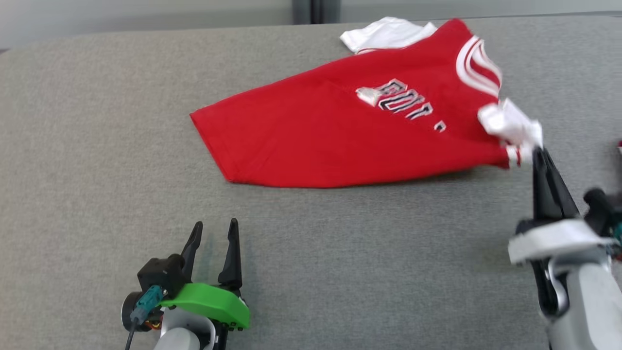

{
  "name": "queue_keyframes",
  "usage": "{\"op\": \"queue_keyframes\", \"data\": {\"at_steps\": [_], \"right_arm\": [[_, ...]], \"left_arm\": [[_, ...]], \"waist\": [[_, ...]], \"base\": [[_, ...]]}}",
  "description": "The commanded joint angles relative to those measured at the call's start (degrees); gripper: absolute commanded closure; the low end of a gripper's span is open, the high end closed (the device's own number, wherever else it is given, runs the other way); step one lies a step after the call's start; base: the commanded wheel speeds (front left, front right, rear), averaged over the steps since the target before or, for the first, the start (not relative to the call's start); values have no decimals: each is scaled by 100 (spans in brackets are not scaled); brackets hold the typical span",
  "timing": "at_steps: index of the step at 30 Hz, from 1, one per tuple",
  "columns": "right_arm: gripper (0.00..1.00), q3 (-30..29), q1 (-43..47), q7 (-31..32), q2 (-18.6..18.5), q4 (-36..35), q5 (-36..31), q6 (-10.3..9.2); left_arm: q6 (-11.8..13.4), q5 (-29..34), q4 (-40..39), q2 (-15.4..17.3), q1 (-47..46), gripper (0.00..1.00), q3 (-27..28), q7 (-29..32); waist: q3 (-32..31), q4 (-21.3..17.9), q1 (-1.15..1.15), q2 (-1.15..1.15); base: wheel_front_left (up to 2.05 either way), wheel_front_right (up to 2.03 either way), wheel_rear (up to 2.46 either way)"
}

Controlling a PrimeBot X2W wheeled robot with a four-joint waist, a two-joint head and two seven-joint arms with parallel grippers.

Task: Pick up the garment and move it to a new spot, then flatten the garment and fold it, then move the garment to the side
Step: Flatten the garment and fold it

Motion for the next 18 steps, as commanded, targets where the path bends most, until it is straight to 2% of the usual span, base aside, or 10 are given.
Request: {"op": "queue_keyframes", "data": {"at_steps": [1,2,3,8,13,18], "right_arm": [[68,-179,242,-26,-30,16,35,-11],[6,-249,365,-26,-22,64,95,-11],[0,-291,538,-26,-7,181,154,-10],[0,-447,767,-26,-11,561,264,-10],[0,-372,553,-26,-9,478,233,-10],[0,-181,233,-26,-10,382,287,-10]], "left_arm": [[-17,70,24,20,96,0,29,1],[-21,71,29,20,105,0,44,1],[-35,85,31,19,112,0,46,0],[-68,142,21,21,26,0,30,0],[-125,184,71,20,-255,0,-71,1],[-194,190,364,22,-986,0,-302,0]], "waist": [[-237,-277,0,0],[-259,-318,0,0],[-271,-367,0,0],[-256,-590,0,0],[-140,-781,0,0],[136,-941,0,0]], "base": [[0,0,0],[0,0,0],[0,0,0],[0,0,0],[0,0,0],[0,0,0]]}}
